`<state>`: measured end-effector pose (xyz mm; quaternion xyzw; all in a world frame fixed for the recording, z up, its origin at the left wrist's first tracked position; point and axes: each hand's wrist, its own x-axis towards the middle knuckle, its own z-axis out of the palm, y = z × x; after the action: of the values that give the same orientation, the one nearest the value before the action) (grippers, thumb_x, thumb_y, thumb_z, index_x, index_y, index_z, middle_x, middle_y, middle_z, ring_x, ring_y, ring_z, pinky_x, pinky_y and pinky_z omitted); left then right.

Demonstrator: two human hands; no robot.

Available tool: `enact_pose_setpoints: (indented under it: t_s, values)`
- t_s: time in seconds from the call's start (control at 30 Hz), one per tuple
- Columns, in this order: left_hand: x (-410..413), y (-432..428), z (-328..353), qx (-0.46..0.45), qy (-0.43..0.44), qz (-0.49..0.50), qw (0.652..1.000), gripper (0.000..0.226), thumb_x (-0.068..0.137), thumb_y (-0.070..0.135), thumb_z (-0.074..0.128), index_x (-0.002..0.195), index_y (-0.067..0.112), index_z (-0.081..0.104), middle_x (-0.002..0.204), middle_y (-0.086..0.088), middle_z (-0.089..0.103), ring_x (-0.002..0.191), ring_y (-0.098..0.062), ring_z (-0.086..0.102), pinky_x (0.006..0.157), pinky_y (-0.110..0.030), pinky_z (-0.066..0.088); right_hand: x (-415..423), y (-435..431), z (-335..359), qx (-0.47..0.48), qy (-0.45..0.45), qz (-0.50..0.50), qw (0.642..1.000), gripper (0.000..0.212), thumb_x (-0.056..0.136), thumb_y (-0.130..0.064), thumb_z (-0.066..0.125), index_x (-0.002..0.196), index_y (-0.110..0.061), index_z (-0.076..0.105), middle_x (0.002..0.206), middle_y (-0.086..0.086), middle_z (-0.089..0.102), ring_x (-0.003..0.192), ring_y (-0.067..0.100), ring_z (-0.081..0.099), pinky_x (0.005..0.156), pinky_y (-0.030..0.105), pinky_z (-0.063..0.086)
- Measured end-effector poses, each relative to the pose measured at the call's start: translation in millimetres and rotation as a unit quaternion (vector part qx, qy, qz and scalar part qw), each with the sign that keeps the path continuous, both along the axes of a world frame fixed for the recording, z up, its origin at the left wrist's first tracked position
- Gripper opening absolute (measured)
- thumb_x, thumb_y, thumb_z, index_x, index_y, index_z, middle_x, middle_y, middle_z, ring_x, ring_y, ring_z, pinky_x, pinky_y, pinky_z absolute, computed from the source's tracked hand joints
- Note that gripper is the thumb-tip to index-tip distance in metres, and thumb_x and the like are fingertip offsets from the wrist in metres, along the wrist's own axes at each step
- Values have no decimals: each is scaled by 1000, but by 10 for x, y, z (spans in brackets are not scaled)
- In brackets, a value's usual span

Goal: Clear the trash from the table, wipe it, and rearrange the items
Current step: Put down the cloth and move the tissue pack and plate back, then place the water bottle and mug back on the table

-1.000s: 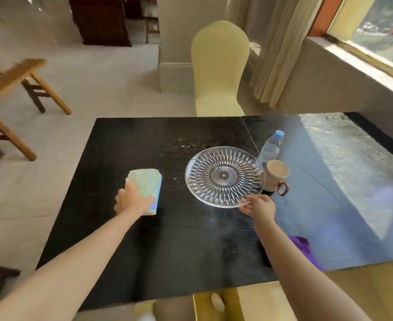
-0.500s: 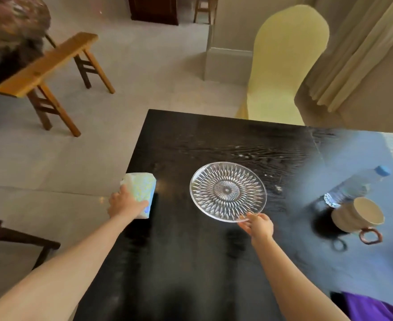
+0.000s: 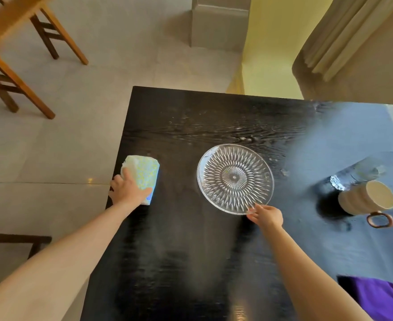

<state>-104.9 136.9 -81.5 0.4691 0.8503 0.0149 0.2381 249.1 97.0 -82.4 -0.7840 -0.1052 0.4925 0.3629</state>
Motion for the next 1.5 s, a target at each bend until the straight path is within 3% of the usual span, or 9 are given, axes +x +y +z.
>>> enact_pose_setpoints:
  t_s: [0.2, 0.47, 0.63, 0.8, 0.9, 1.07, 1.2, 1.33, 1.5]
  values:
    - [63, 4, 71, -26, 35, 0, 999, 111, 68, 57, 71, 147, 11, 7, 148, -21, 19, 132, -39, 28, 105, -51, 31, 76, 37, -30, -40, 41, 55, 997, 23, 87, 13, 48, 110, 11, 52, 101, 29, 62, 95, 40, 64, 84, 38, 52]
    - [613, 144, 490, -11, 106, -173, 979, 71, 88, 41, 54, 146, 17, 22, 158, -15, 6, 146, -36, 3, 115, -57, 8, 383, -20, 227, -121, -76, 206, 968, 32, 83, -1, 57, 61, -14, 38, 57, 7, 41, 46, 18, 41, 41, 23, 40]
    - [1238, 223, 795, -1, 1, -246, 969, 47, 89, 32, 53, 132, 15, 48, 140, -10, 43, 129, -30, 39, 100, -44, 42, 852, -52, 560, -153, -149, 337, 917, 22, 85, -12, 56, 65, -10, 47, 59, 8, 47, 50, 21, 44, 49, 21, 36]
    - [1950, 247, 991, -97, -72, -360, 925, 43, 90, 34, 52, 126, 12, 53, 129, -8, 54, 115, -25, 54, 90, -33, 44, 1445, -107, 934, -176, -201, 419, 868, 21, 86, -21, 61, 69, -14, 51, 75, 7, 55, 59, 19, 51, 53, 24, 43]
    - [2478, 263, 1042, -140, -86, -411, 896, 12, 87, 35, 51, 90, 25, 58, 101, -5, 52, 91, -18, 54, 74, -27, 41, 1867, -248, 1011, -173, -213, 397, 876, 25, 87, -21, 59, 65, -18, 49, 76, 7, 54, 62, 20, 51, 54, 25, 42]
    - [3451, 278, 1084, -161, -126, -423, 883, 64, 89, 40, 53, 143, 13, 33, 145, -9, 43, 130, -27, 45, 107, -36, 37, 2581, -583, 966, -168, -275, 350, 879, 36, 89, -26, 52, 58, -21, 34, 76, 9, 50, 78, 24, 48, 62, 27, 40]
    - [4176, 456, 1116, -148, -165, -416, 882, 81, 84, 46, 60, 149, 17, 19, 151, -11, 34, 136, -28, 38, 110, -36, 32, 3033, -697, 882, -144, -319, 265, 898, 20, 88, -25, 53, 74, -11, 52, 93, 19, 59, 87, 30, 55, 69, 31, 38]
    - [4877, 691, 1266, -97, -208, -419, 878, 90, 81, 47, 64, 150, 23, 12, 156, -8, 25, 140, -28, 31, 111, -41, 32, 3259, -645, 767, -115, -321, 246, 907, 53, 90, -39, 54, 126, -1, 46, 124, 18, 57, 113, 34, 54, 84, 36, 43]
    - [5558, 924, 1350, -30, -233, -454, 859, 96, 80, 38, 69, 151, 16, 8, 157, -10, 20, 142, -28, 26, 112, -40, 28, 3343, -471, 603, -69, -278, 234, 929, 43, 91, -42, 52, 109, -4, 60, 107, 16, 67, 96, 31, 62, 80, 37, 48]
